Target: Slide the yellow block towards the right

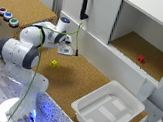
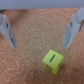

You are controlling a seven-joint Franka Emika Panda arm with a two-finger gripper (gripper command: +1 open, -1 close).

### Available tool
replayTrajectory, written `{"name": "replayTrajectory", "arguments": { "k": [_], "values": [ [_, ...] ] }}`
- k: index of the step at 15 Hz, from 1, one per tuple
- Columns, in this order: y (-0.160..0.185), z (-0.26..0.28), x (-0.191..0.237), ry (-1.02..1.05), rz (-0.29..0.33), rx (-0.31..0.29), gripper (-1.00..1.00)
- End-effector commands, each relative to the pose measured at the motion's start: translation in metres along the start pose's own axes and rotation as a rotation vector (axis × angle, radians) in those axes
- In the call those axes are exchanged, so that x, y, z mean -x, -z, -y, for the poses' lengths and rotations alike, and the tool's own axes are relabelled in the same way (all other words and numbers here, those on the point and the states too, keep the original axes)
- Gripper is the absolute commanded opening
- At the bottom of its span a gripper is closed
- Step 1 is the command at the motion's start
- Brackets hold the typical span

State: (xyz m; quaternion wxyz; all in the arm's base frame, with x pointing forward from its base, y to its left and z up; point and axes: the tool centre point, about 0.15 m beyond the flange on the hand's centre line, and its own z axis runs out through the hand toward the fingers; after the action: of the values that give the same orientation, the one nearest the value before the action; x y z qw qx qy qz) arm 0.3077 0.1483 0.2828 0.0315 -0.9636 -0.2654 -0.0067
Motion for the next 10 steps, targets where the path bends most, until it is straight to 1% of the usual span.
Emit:
{"name": "replayTrajectory", "arguments": {
  "k": [1, 3, 4, 6, 7, 8, 9, 10],
  "values": [
    [-0.015, 0.021, 0.006, -0.290, -0.073, -0.024, 1.00],
    [-0.024, 0.034, 0.002, -0.304, -0.115, -0.065, 1.00],
    [-0.026, 0.040, 0.002, -0.306, -0.144, -0.082, 1.00],
    [-0.033, 0.048, 0.001, -0.321, -0.178, -0.108, 1.00],
    [-0.039, 0.052, -0.003, -0.299, -0.178, -0.116, -1.00],
    [-0.043, 0.054, -0.007, -0.270, -0.182, -0.131, -1.00],
    [-0.046, 0.055, -0.010, -0.253, -0.176, -0.116, -1.00],
    [-0.050, 0.055, -0.012, -0.241, -0.162, -0.114, -1.00]
  ]
}}
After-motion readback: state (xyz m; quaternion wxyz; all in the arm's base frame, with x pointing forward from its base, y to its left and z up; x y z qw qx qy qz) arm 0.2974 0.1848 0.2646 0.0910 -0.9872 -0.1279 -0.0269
